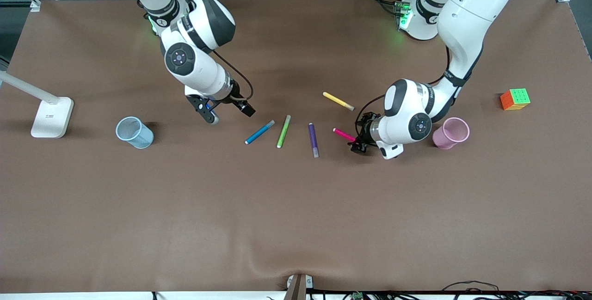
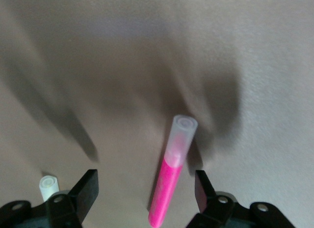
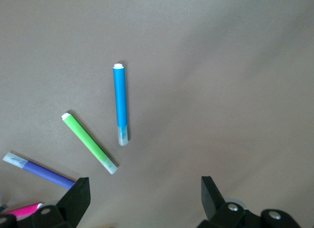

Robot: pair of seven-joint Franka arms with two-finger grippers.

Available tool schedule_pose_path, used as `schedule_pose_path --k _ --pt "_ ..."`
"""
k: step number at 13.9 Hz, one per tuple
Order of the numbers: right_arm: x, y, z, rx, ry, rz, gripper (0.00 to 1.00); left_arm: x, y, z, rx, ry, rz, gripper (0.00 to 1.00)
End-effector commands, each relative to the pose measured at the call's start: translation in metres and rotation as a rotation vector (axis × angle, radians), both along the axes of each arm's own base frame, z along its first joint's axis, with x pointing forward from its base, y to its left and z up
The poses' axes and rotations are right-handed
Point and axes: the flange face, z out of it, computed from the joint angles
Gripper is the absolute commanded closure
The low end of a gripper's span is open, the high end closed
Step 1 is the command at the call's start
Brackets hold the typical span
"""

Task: Place pink and blue markers in matching cups
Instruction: 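Lower the left gripper onto the pink marker while the right gripper reaches the blue marker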

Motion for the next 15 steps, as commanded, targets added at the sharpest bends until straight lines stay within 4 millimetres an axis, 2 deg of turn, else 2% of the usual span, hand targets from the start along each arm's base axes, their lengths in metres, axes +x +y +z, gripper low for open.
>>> schedule_pose_path --k 1,3,7,11,12,15 --pt "-0.009 0.009 -0.016 0.003 -0.047 -0.032 0.0 0.013 0.005 -0.002 -0.021 0.003 0.055 0.29" --pt "-0.017 0.015 -0.032 0.021 -0.091 -0.045 0.0 0.019 0.015 -0.006 -0.033 0.017 0.095 0.33" --pt "-0.026 0.024 -0.06 -0.03 -0.072 -0.038 0.0 0.018 0.013 -0.009 -0.035 0.021 0.094 0.36" --pt "-0.022 0.037 -0.109 -0.027 -0.148 -0.079 0.0 0.017 0.014 -0.016 -0.036 0.029 0.09 0.51" --pt "-0.027 0.046 -0.112 -0.024 -0.154 -0.096 0.0 0.018 0.014 -0.015 -0.037 0.026 0.089 0.58" --pt "-0.031 0.06 -0.127 -0.047 -0.157 -0.097 0.0 0.018 0.013 -0.014 -0.04 0.022 0.081 0.92"
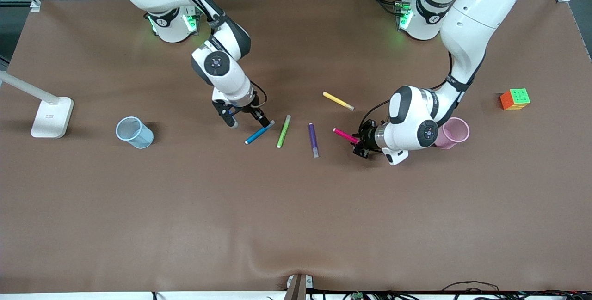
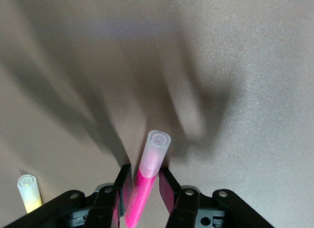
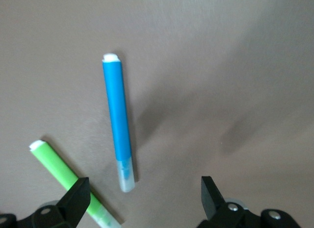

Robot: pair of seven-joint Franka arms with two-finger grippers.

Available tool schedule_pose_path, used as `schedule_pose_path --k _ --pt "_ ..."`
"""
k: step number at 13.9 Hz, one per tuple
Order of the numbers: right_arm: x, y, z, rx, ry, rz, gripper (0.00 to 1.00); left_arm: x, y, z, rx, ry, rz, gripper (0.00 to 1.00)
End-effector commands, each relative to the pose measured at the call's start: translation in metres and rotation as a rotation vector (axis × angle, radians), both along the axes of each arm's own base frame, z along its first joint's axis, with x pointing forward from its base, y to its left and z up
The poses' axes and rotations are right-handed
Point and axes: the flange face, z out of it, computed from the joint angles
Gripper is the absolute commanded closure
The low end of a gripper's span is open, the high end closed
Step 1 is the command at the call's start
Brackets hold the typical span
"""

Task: Place pink and blue markers in matching cups
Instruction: 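Lower the left gripper onto the pink marker while the right gripper reaches the blue marker, then lift the pink marker with the left gripper while the right gripper grasps the blue marker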

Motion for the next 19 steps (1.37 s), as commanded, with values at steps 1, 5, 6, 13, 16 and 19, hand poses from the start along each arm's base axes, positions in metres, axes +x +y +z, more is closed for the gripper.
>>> schedule_pose_path --k 1,5,6,13,16,19 --pt "0.0 0.023 -0.006 -0.008 -0.014 -0.035 0.0 -0.002 0.0 -0.012 -0.007 0.015 0.0 1.0" --pt "-0.007 0.036 -0.019 -0.04 -0.032 -0.063 0.24 0.006 0.001 0.013 -0.005 -0.021 -0.009 1.0" --pt "-0.009 0.037 -0.02 -0.046 -0.037 -0.071 0.29 0.008 0.001 0.023 -0.004 -0.036 -0.009 1.0" --pt "-0.009 0.044 -0.028 -0.058 -0.053 -0.09 0.71 0.031 0.034 0.141 0.05 -0.03 -0.091 1.0" --pt "-0.009 0.044 -0.027 -0.06 -0.055 -0.09 1.0 0.037 0.04 0.179 0.115 -0.081 -0.15 1.0" --pt "-0.003 0.042 -0.02 -0.109 -0.049 -0.109 1.0 0.05 0.052 0.219 0.193 -0.092 -0.223 1.0"
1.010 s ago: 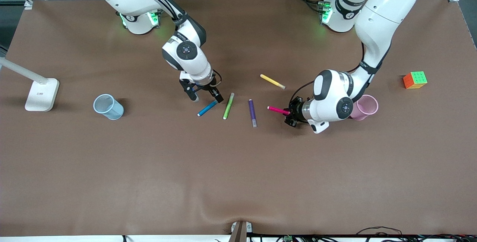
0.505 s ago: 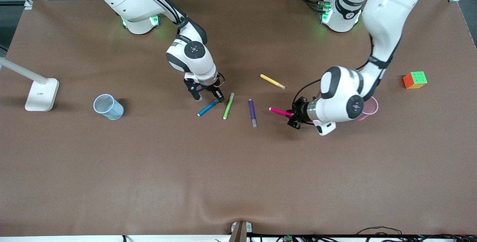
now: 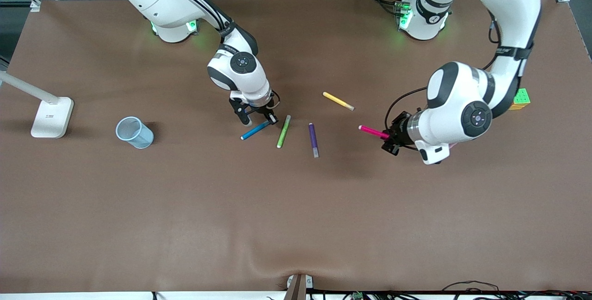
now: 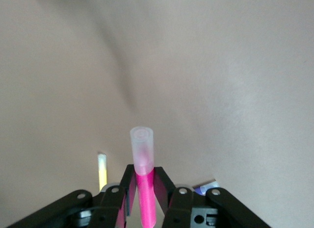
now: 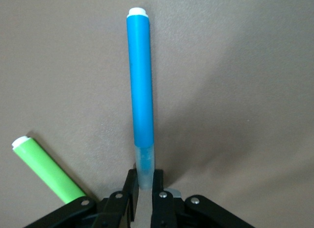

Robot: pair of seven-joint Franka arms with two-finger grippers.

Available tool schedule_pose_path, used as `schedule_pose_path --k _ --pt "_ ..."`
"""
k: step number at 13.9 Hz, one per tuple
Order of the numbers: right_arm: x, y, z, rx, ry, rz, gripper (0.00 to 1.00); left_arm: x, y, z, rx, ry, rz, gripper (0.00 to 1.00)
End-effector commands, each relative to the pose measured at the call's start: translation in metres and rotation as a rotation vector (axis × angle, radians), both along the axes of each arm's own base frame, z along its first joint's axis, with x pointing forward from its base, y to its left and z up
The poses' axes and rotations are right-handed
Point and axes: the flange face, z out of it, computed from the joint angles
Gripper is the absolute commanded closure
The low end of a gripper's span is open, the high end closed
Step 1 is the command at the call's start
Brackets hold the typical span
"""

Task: Place pink and blue markers in matching cups
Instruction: 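Lift the pink marker with the left gripper while the right gripper grasps the blue marker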

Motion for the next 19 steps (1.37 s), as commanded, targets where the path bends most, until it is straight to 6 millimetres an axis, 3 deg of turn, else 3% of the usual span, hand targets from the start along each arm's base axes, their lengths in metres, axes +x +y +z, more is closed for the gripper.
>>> schedule_pose_path --k 1,4,7,9,15,17,19 --pt "0.009 0.003 0.01 -0.075 0.0 -0.038 1.0 0.008 0.007 0.043 0.049 -0.033 -0.049 1.0" --pt "0.02 0.003 0.035 -0.212 0.035 -0.039 1.0 0.011 0.007 0.069 0.053 -0.082 -0.109 1.0" --pt "0.029 -0.005 0.053 -0.238 0.044 -0.008 1.0 0.02 0.009 0.104 0.065 -0.124 -0.196 1.0" --pt "0.028 -0.011 0.06 -0.28 0.066 0.012 1.0 0.019 0.01 0.116 0.098 -0.148 -0.288 1.0" --pt "0.049 -0.036 0.1 -0.221 0.243 0.089 1.0 0.016 0.039 0.118 0.353 -0.205 -0.506 1.0" --pt "0.058 -0.046 0.111 -0.244 0.276 0.1 1.0 0.015 0.058 0.122 0.379 -0.245 -0.532 1.0" --pt "0.065 -0.064 0.12 -0.272 0.326 0.138 1.0 0.008 0.094 0.117 0.406 -0.312 -0.551 1.0"
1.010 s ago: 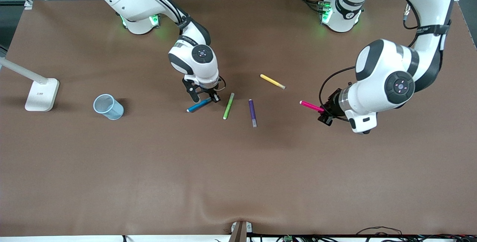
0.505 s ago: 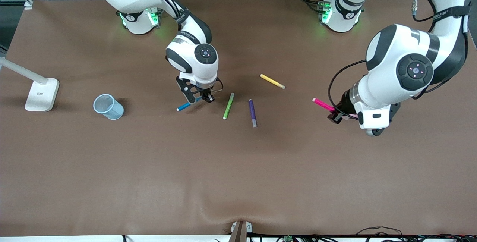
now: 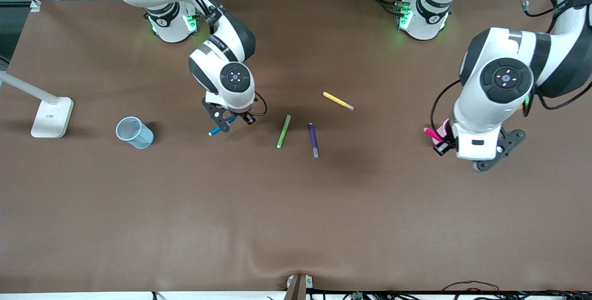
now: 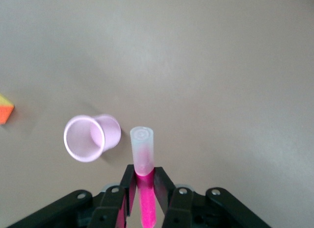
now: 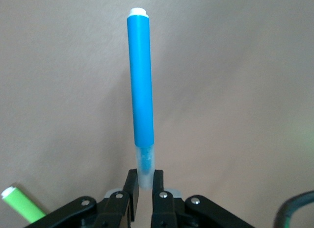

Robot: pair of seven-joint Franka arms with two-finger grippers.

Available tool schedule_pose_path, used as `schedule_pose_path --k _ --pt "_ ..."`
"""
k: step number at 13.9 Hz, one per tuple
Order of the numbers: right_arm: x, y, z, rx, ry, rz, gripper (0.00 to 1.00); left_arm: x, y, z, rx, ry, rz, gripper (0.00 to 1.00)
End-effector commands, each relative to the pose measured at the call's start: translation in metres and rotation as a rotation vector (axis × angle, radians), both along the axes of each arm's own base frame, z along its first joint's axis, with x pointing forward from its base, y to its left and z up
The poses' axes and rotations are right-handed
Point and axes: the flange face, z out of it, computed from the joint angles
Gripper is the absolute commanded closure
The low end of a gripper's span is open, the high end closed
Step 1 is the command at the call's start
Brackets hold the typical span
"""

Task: Place pink and blue markers in matching cups
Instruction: 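Lift the pink marker with the left gripper while the right gripper grasps the blue marker, then carry the pink marker over the pink cup while the right gripper carries blue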

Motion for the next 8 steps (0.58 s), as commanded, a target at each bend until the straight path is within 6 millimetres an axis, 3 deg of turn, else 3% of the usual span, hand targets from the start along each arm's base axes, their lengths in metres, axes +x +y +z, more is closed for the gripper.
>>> schedule_pose_path --k 1,5,8 --pt "0.007 -0.022 0.022 0.024 0.09 0.044 1.0 -0.028 0.047 -0.006 0.03 -0.099 -0.08 1.0" --pt "0.033 -0.082 0.047 0.149 0.223 0.05 1.0 -0.052 0.081 -0.024 0.037 -0.135 -0.116 1.0" --pt "0.047 -0.118 0.053 0.194 0.3 0.044 1.0 -0.072 0.101 -0.054 0.017 -0.181 -0.118 1.0"
